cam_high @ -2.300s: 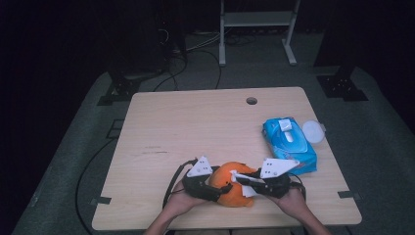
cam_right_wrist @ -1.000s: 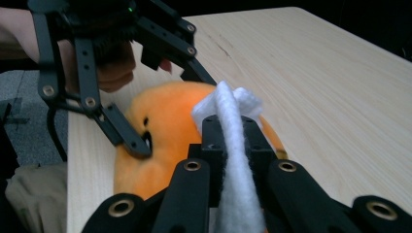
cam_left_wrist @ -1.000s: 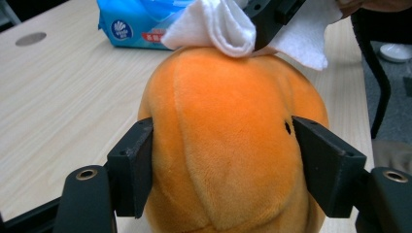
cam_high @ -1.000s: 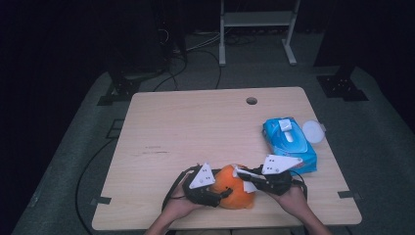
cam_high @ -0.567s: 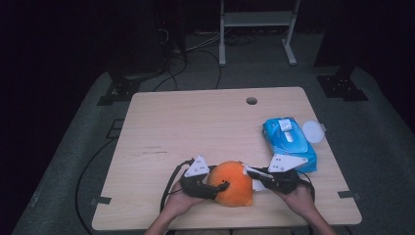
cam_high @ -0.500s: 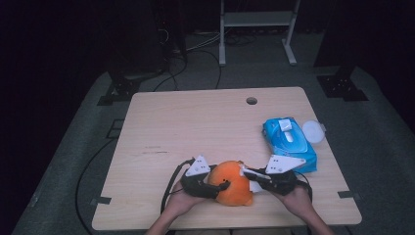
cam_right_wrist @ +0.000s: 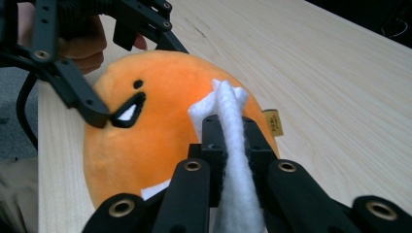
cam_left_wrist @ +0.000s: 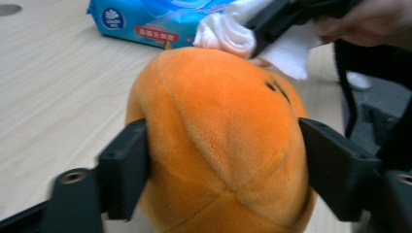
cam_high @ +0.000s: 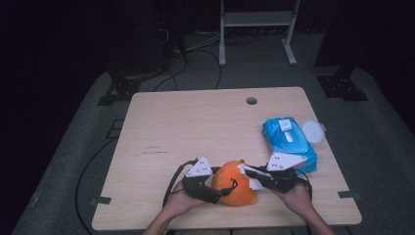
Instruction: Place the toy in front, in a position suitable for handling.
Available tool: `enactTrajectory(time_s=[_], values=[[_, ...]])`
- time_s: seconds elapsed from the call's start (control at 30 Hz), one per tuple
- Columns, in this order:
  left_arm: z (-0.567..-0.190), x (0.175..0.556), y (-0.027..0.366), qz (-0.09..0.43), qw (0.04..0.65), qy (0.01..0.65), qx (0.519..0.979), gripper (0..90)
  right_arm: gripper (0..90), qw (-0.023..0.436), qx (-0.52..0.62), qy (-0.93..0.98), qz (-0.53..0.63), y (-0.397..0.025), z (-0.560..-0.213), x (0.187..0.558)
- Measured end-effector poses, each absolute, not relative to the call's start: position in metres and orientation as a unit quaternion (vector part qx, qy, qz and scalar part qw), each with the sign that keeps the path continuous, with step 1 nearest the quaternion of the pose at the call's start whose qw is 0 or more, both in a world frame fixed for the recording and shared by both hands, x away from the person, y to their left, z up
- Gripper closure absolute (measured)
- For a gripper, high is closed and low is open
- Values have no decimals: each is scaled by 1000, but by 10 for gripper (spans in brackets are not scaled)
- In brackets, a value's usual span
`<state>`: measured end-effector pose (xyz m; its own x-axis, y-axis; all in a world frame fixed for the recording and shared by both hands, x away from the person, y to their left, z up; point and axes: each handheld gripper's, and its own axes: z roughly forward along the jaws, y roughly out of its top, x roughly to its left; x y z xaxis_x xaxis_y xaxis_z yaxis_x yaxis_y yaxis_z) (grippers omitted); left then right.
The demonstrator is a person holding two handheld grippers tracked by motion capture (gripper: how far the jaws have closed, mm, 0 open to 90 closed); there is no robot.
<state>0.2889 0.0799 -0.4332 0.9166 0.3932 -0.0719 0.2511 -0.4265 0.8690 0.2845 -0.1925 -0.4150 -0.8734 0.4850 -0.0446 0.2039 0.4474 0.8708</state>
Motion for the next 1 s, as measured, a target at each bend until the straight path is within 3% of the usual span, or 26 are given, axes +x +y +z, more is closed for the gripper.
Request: enactTrajectory(time_s=[0.17, 0.3, 0.37, 0.47, 0.5, 0.53, 0.6, 0.83, 1.0], values=[[-434, 290, 75, 84, 496, 222, 836, 312, 826, 149, 164, 840, 495, -169, -407, 268], [-433, 292, 80, 41, 506, 208, 836, 169, 827, 150, 167, 840, 494, -171, -407, 272], [-431, 292, 83, 22, 510, 185, 840, 145, 827, 158, 185, 836, 492, -182, -412, 282], [-431, 292, 84, 24, 513, 181, 839, 267, 827, 155, 199, 832, 494, -188, -412, 286], [-430, 292, 84, 32, 511, 180, 840, 267, 827, 154, 201, 831, 495, -189, -412, 287], [-430, 292, 84, 37, 509, 186, 839, 345, 827, 155, 200, 830, 497, -188, -411, 285], [-431, 293, 83, 42, 509, 199, 837, 379, 827, 155, 194, 830, 500, -186, -410, 282], [-438, 305, 93, 13, 520, 251, 816, 407, 827, 155, 149, 843, 492, -171, -406, 263], [-441, 310, 96, -3, 528, 271, 805, 404, 828, 162, 163, 854, 468, -185, -416, 266]])
